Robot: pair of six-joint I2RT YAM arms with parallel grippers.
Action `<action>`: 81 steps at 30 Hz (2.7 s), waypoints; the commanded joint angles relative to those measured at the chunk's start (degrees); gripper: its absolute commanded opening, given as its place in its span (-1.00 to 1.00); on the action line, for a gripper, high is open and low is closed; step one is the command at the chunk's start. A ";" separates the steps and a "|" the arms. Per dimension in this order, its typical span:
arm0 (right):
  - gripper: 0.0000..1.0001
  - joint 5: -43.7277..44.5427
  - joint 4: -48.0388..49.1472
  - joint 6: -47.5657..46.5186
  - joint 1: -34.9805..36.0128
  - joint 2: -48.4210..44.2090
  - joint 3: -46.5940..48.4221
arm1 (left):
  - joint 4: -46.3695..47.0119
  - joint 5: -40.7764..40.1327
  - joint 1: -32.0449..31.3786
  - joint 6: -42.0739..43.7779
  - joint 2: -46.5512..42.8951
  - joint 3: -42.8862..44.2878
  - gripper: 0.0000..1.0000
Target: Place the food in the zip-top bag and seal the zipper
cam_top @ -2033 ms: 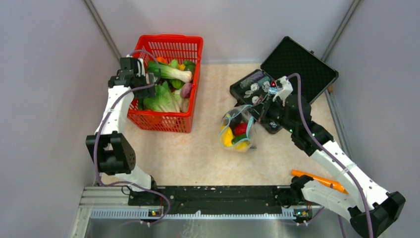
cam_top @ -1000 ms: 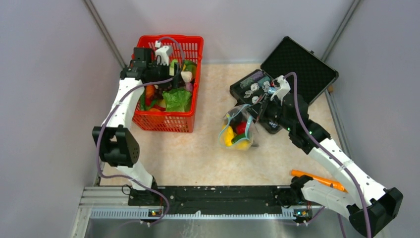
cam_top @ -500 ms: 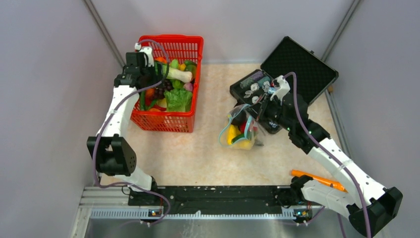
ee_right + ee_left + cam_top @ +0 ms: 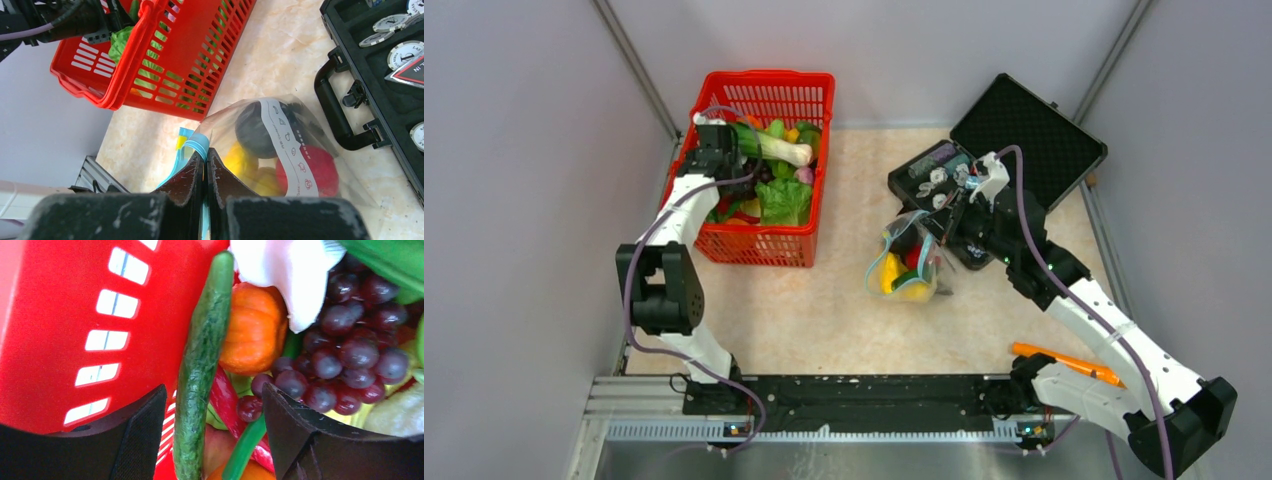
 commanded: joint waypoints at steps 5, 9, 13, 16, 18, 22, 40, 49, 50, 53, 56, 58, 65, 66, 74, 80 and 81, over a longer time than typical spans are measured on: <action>-1.00 -0.62 5.43 0.11 -0.10 -1.25 1.08 | 3.32 -7.78 0.28 -2.58 3.67 -2.31 0.21; -1.00 -0.62 5.23 -0.05 -0.10 -1.31 1.23 | 3.08 -7.09 0.40 -2.98 5.79 -3.07 -0.04; -1.00 -0.53 4.91 0.00 -0.10 -1.58 1.38 | 2.73 -5.46 0.40 -3.38 5.25 -3.13 -0.64; -1.00 -0.33 4.86 -0.03 -0.10 -1.70 1.30 | 2.56 -3.54 0.38 -3.71 2.48 -3.03 -0.94; -1.00 -0.33 4.86 0.10 -0.10 -1.80 1.27 | 2.50 -1.89 0.40 -3.74 -0.34 -2.97 -0.94; -1.00 -0.31 5.21 0.42 -0.10 -1.58 1.03 | 2.61 0.22 0.38 -3.74 -6.30 -3.21 -0.98; -1.00 -1.18 7.42 2.13 -0.10 -0.69 -0.27 | 13.35 14.67 0.40 -4.57 -28.04 -10.37 -0.98; -1.00 -1.12 7.90 2.48 -0.08 -0.26 -0.46 | 16.40 23.82 0.38 -8.05 -34.22 -9.96 -0.91; -1.00 -1.21 7.94 2.50 -0.09 -0.10 -0.53 | 16.90 26.13 0.40 -8.93 -34.84 -10.13 -0.93; -1.00 -1.34 8.31 2.67 -0.06 0.20 -0.47 | 22.61 39.57 0.34 -11.59 -36.30 -12.43 -0.93; -1.00 -1.47 8.61 2.99 -0.10 0.34 -0.46 | 33.42 54.03 -0.13 -15.49 -37.84 -16.35 -0.92; -1.00 -1.47 8.74 3.16 -0.10 0.33 -0.51 | 40.54 59.73 -1.16 -18.85 -38.98 -19.37 -0.92; -1.00 -2.39 10.88 4.86 -0.10 0.65 -1.06 | 56.58 67.33 -9.05 -25.25 -39.57 -26.10 -0.92; -1.00 -2.58 11.13 5.16 -0.06 0.72 -1.14 | 56.88 66.64 -10.74 -24.14 -39.69 -26.54 -0.92; -1.00 -2.60 12.85 7.16 -0.10 0.42 -2.23 | 75.21 58.67 -20.51 -31.63 -38.68 -34.46 -1.00; -1.00 -2.27 15.45 10.50 -0.10 0.36 -2.99 | 84.59 57.22 -28.33 -33.11 -33.51 -36.43 -1.00; -1.00 -2.40 16.26 11.16 -0.10 0.51 -3.01 | 85.65 57.21 -29.33 -31.95 -32.87 -36.42 -1.00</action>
